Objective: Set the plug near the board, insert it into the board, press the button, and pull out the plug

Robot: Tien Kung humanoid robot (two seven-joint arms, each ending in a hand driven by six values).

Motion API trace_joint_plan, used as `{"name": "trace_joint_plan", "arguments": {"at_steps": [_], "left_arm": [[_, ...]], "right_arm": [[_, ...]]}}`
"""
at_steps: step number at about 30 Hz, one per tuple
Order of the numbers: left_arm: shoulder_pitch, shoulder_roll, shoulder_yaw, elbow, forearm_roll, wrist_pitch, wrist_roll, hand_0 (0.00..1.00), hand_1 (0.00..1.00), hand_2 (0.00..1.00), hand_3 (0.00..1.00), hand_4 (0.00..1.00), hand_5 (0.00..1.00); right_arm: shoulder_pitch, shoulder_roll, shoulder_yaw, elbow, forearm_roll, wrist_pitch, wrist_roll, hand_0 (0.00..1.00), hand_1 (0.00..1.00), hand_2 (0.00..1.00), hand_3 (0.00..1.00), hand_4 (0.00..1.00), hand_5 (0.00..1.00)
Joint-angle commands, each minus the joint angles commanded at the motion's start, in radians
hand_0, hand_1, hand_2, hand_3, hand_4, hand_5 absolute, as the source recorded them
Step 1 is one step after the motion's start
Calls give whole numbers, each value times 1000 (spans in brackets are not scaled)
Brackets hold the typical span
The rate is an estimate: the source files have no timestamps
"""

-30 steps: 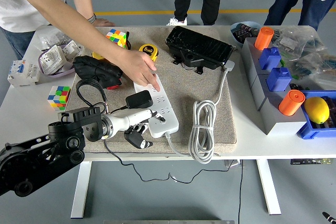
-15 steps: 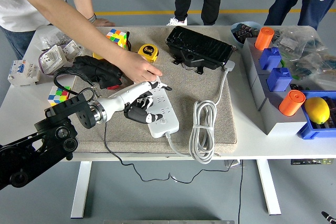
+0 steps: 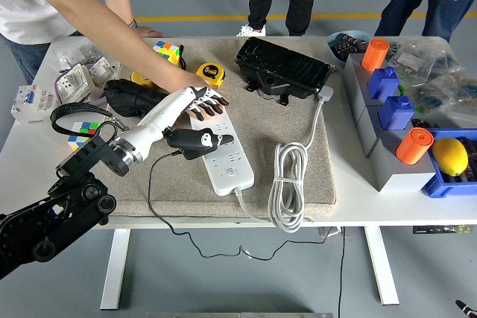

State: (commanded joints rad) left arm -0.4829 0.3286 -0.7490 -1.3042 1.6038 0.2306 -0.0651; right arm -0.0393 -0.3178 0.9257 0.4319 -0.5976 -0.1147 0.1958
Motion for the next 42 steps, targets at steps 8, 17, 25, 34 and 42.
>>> {"name": "trace_joint_plan", "arguments": {"at_steps": [8, 17, 25, 34, 42], "left_arm": [[-10, -20, 15, 63, 163, 16, 79, 738, 725, 747, 773, 998, 536], [-27, -35, 37, 114, 242, 13, 139, 653, 666, 692, 731, 998, 500], [-38, -48, 61, 164, 285, 6, 166, 585, 634, 649, 704, 998, 452], [-50, -62, 71, 204, 287, 8, 171, 575, 629, 646, 705, 998, 447], [-63, -73, 78, 231, 278, 6, 188, 501, 598, 606, 669, 997, 453]], "right_arm": [[2, -5, -9, 1, 1, 0, 0, 604, 619, 619, 549, 989, 400], [1, -8, -10, 2, 1, -1, 1, 605, 619, 620, 549, 990, 400], [-1, -9, -13, 2, 2, -1, 1, 604, 619, 620, 549, 990, 401], [-3, -7, -7, 2, 1, 0, 1, 605, 619, 620, 549, 989, 400], [-2, -6, -1, 2, 0, -1, 1, 606, 619, 620, 549, 989, 400]]}}
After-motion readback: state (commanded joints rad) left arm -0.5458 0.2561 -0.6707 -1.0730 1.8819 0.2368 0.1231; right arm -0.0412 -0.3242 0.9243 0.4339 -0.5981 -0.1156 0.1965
